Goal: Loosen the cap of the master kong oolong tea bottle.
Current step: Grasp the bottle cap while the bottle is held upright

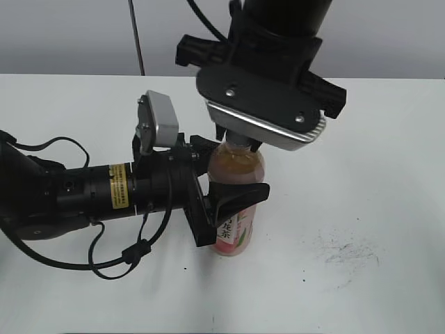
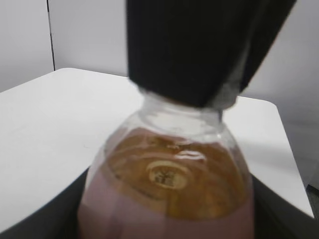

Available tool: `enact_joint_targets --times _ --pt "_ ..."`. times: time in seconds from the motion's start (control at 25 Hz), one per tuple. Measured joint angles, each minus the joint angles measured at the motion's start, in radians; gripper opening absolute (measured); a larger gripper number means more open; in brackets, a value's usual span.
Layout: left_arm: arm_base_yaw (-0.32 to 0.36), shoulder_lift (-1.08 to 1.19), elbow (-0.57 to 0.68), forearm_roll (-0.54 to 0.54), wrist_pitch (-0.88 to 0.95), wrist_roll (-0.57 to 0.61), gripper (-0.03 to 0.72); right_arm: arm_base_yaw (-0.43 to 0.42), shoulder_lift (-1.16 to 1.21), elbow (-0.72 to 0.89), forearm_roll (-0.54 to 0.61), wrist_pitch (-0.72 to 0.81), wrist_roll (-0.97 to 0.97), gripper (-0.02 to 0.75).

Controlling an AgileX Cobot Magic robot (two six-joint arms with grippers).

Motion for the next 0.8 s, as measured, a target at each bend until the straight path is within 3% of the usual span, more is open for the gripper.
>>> enact_joint_targets --times 0.12,0.24,0.4,0.52,0.64,0.8 --pt "0.000 0.000 0.000 0.001 0.000 -0.001 0.448 0.000 0.000 0.000 -0.009 0.000 0.181 0.293" --pt "0.000 0.000 0.000 0.002 0.000 -0.004 0.448 0.000 0.000 0.000 -0.023 -0.003 0.372 0.351" --pt "0.001 0.000 0.000 0.004 -0.001 -0.005 0.448 -0.001 0.001 0.001 -0.039 -0.003 0.618 0.498" --pt "0.002 0.000 0.000 0.005 -0.001 -0.005 0.448 -0.001 0.001 0.001 -0.040 -0.003 0.909 0.605" --pt "0.002 0.000 0.000 0.006 -0.001 -0.005 0.448 -0.001 0.001 0.001 -0.051 -0.003 1.192 0.611" --pt "0.002 0.000 0.000 0.006 -0.001 -0.005 0.448 -0.001 0.001 0.001 -0.024 -0.003 1.461 0.554"
